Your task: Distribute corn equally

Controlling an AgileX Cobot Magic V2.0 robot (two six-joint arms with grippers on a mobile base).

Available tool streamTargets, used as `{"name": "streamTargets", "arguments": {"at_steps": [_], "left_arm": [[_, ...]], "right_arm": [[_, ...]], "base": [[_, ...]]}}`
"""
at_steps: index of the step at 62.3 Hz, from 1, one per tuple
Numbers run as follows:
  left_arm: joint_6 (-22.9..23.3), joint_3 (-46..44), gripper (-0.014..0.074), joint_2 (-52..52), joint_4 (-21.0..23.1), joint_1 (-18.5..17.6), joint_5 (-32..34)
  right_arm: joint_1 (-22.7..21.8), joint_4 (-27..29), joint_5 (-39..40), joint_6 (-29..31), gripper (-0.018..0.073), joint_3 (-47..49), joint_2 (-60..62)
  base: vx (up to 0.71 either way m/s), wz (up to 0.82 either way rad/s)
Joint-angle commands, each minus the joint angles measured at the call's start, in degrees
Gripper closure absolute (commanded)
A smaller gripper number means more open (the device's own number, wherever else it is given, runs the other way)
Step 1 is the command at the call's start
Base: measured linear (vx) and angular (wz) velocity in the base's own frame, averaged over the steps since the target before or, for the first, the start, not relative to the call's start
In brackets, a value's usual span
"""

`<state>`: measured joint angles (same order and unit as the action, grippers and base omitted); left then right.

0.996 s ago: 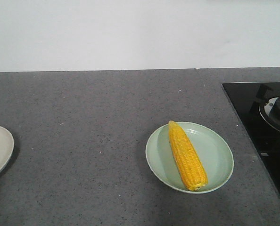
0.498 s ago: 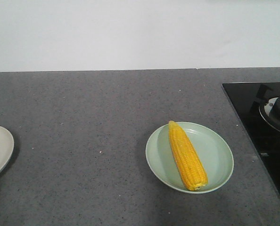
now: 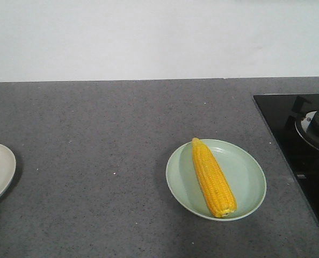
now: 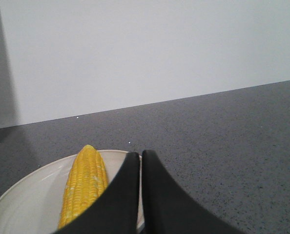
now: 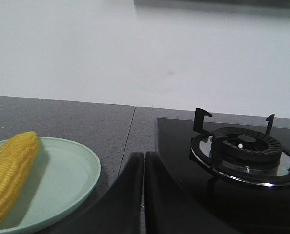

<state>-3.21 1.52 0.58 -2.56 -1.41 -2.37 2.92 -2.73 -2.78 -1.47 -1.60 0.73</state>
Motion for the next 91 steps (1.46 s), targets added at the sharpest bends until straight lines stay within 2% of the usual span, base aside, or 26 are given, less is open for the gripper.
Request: {"name": "streamTargets", "arguments": {"at_steps": [1,91], "left_arm": [[0.72,0.23,0.0603,0.96,0.08,0.04,4.48],[0.72,0.23,0.0603,0.96,0.08,0.04,4.48]], "right_arm": [[-0.28,-0.62,3.72,0.73,0.0564,-0.54,0.30],[-0.23,-0.62,3.68,0.43,0.0564,-0.54,0.24]], "base": [[0.00,0.00],[0.00,0.00]]}}
